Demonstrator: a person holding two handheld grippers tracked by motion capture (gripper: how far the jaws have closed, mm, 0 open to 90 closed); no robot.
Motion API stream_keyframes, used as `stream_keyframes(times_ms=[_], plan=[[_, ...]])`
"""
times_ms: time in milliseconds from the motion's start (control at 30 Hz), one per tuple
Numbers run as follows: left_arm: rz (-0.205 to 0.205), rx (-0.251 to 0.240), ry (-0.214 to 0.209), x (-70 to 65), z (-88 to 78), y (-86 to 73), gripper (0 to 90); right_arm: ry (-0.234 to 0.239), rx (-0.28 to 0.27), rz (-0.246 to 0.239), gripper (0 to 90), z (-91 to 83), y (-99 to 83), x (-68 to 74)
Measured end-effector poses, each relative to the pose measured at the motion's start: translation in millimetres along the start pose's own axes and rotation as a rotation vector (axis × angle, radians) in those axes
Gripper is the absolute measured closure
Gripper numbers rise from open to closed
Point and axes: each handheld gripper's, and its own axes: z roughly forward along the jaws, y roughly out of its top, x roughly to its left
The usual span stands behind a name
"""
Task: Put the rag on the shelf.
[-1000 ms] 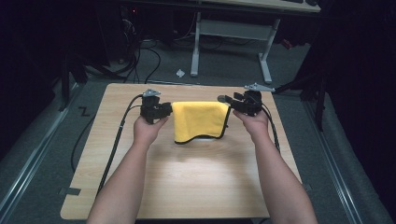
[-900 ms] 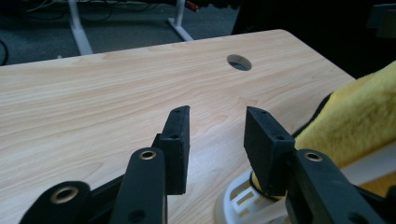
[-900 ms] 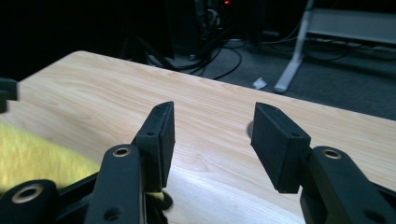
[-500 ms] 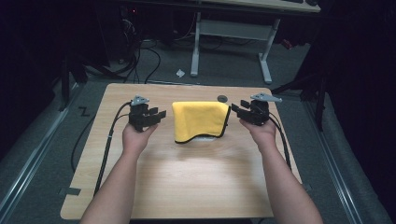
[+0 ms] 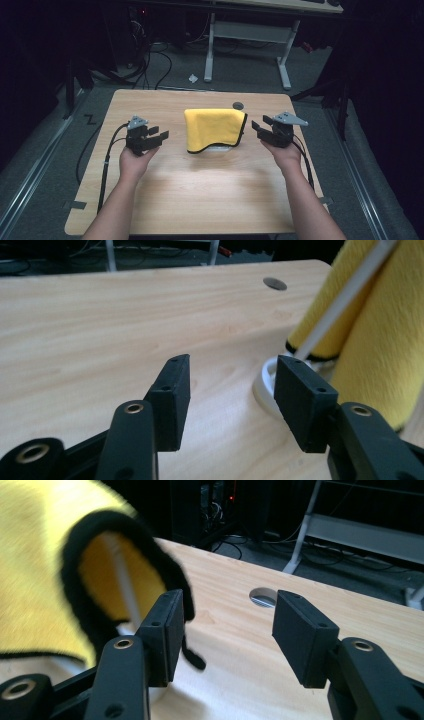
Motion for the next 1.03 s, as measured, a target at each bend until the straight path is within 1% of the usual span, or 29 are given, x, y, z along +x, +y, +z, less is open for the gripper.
stream_keyframes(times_ms=[67, 100, 133, 167, 200, 233, 267, 300, 367, 400, 467, 567, 600, 633, 667, 700, 733, 767, 800, 833, 867, 933, 967, 1033], plan=[[-0.031, -0.005, -0.024, -1.2, -8.3, -11.9, 47.6, -0.010, 0.019, -0.011, 44.6, -8.3, -6.0, 5.5], [-0.038, -0.007, -0.033, -2.5, -12.8, -18.4, 47.2, -0.012, 0.036, -0.012, 43.3, -11.9, -8.8, 8.8], [-0.030, -0.004, -0.037, -4.1, -17.7, -24.8, 47.1, -0.010, 0.030, -0.019, 43.4, -16.1, -12.9, 12.3], [-0.023, -0.005, -0.038, -6.7, -23.0, -31.6, 46.7, -0.005, 0.003, -0.028, 43.8, -21.0, -18.3, 16.1], [-0.019, -0.009, -0.047, -9.0, -28.2, -38.8, 46.5, -0.009, -0.009, -0.032, 43.8, -25.5, -23.1, 20.3], [-0.018, -0.001, -0.057, -11.6, -33.2, -46.0, 46.3, -0.007, -0.006, -0.036, 43.5, -29.2, -27.9, 24.7], [-0.013, 0.007, -0.055, -14.9, -38.3, -53.3, 45.8, -0.004, 0.020, -0.040, 42.2, -32.0, -32.0, 29.3], [-0.010, 0.014, -0.050, -18.3, -43.5, -60.5, 45.4, -0.001, 0.032, -0.050, 41.7, -34.6, -37.3, 33.9], [-0.012, 0.021, -0.060, -24.7, -54.1, -73.6, 45.0, 0.001, 0.033, -0.067, 41.8, -41.5, -49.7, 44.8], [-0.006, 0.026, -0.062, -27.9, -59.1, -79.5, 44.3, 0.000, 0.037, -0.069, 41.9, -44.9, -56.2, 50.4], [0.011, 0.029, -0.062, -34.6, -68.3, -91.1, 43.6, 0.017, 0.060, -0.067, 41.5, -50.7, -68.9, 61.4], [0.055, 0.046, -0.036, -45.9, -77.9, -103.7, 41.9, 0.031, 0.095, -0.105, 41.2, -59.5, -86.4, 78.1], [0.056, 0.054, -0.033, -50.8, -79.7, -106.6, 42.0, 0.032, 0.109, -0.116, 41.3, -62.4, -92.6, 83.3], [0.046, 0.059, -0.051, -56.6, -80.2, -109.9, 41.9, 0.031, 0.120, -0.120, 41.6, -65.3, -99.6, 88.4], [0.042, 0.067, -0.078, -63.2, -79.5, -113.2, 41.9, 0.027, 0.133, -0.119, 42.3, -68.3, -106.7, 93.3], [0.053, 0.081, -0.098, -70.8, -76.7, -116.0, 41.9, 0.032, 0.149, -0.116, 42.5, -70.4, -112.8, 97.7], [0.082, 0.103, -0.112, -78.1, -72.8, -117.8, 42.4, 0.047, 0.172, -0.118, 42.5, -71.4, -116.5, 101.6], [0.127, 0.116, -0.103, -84.6, -69.0, -118.5, 42.6, 0.055, 0.184, -0.129, 42.6, -71.4, -118.5, 104.4], [0.168, 0.123, -0.087, -89.0, -65.9, -118.4, 42.5, 0.056, 0.185, -0.139, 42.6, -70.7, -119.0, 106.6], [0.190, 0.132, -0.078, -90.9, -62.9, -117.8, 42.1, 0.058, 0.185, -0.151, 42.5, -69.5, -118.1, 107.5], [0.189, 0.138, -0.081, -91.1, -60.4, -117.3, 41.8, 0.058, 0.181, -0.156, 42.5, -67.9, -117.4, 107.6], [0.172, 0.142, -0.095, -88.9, -58.4, -117.6, 41.8, 0.058, 0.179, -0.148, 42.3, -65.6, -116.8, 105.6], [0.164, 0.144, -0.096, -87.9, -58.1, -118.2, 41.6, 0.057, 0.177, -0.138, 42.4, -65.4, -117.3, 104.6], [0.162, 0.147, -0.090, -86.1, -58.8, -118.7, 41.4, 0.058, 0.174, -0.128, 42.5, -66.1, -118.7, 102.1]])
